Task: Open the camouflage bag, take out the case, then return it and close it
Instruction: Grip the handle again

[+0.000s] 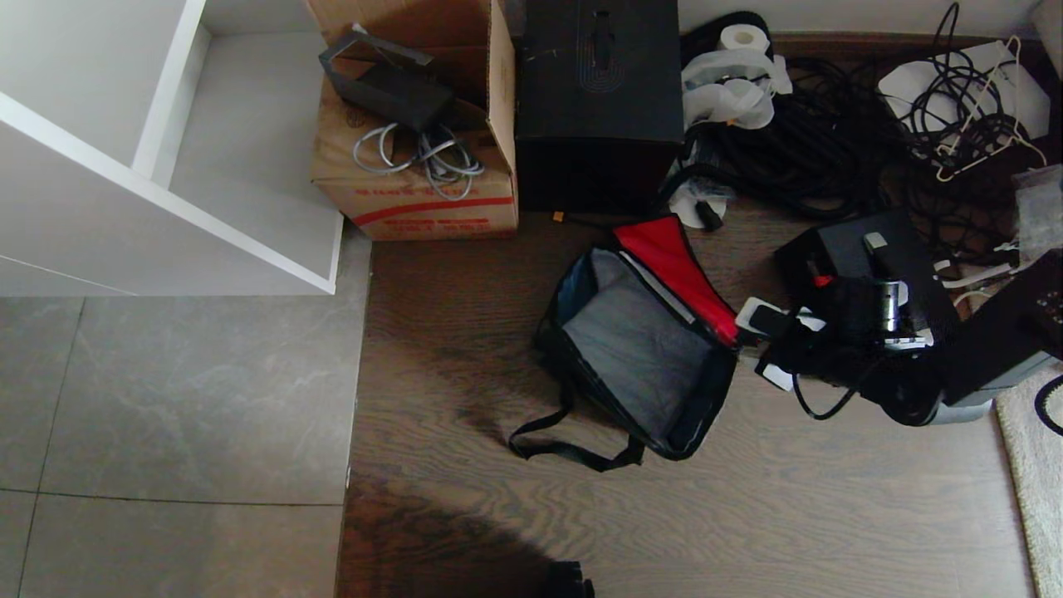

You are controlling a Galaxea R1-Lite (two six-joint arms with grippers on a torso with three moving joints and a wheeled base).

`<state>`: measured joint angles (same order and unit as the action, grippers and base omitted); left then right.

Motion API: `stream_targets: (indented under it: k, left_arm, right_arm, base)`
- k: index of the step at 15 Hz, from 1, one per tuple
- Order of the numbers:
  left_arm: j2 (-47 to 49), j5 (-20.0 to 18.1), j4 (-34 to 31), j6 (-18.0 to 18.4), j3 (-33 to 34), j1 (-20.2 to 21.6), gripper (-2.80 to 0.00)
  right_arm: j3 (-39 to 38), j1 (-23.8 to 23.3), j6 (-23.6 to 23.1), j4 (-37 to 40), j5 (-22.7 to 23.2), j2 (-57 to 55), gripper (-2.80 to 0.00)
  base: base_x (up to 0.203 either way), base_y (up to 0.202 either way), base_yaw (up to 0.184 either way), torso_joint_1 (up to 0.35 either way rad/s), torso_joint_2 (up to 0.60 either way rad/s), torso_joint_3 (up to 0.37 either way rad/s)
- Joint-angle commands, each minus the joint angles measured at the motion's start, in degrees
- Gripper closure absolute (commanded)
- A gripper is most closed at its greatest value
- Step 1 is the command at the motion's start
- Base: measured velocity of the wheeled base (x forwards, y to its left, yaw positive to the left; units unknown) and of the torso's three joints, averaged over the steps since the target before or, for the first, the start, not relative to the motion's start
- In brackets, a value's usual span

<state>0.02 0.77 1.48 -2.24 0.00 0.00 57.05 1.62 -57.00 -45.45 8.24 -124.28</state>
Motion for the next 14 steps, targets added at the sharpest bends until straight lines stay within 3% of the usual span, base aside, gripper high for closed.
stream_targets:
  k: [1, 2, 3, 9, 12, 14]
  left_arm:
    - [-0.02, 0.02, 0.02, -0.04, 0.53, 0.0, 0.0]
    - [-0.02, 0.02, 0.02, 0.04, 0.53, 0.0, 0.0]
    - [-0.02, 0.02, 0.02, 0.04, 0.53, 0.0, 0.0]
    - [-0.02, 0.02, 0.02, -0.01, 0.6, 0.0, 0.0]
    - [-0.02, 0.02, 0.02, 0.04, 0.53, 0.0, 0.0]
    - [-0.02, 0.02, 0.02, 0.04, 0.53, 0.0, 0.0]
  right_arm:
    - [-1.53, -2.15, -4.98, 1.77, 1.99, 1.04, -2.8]
    - [-2.11, -4.63, -12.39, 3.81, 4.3, 1.53, -2.8]
    - [-2.55, -6.83, -16.78, 7.0, 6.48, 1.87, -2.8]
    - [-2.1, -8.08, -16.15, 11.8, 8.46, 3.12, -2.8]
    - [0.67, -3.55, 2.65, 19.23, 7.95, 6.05, -2.8]
    - [6.47, 3.25, 20.71, 23.45, 0.62, 6.17, -2.8]
  base:
    - [0.0, 0.0, 0.0, 0.0, 0.0, 0.0]
    - [0.0, 0.0, 0.0, 0.0, 0.0, 0.0]
    - [0.0, 0.0, 0.0, 0.0, 0.0, 0.0]
    - [0.0, 0.0, 0.0, 0.0, 0.0, 0.0]
    - [0.0, 0.0, 0.0, 0.0, 0.0, 0.0]
    - [0.0, 0.0, 0.0, 0.0, 0.0, 0.0]
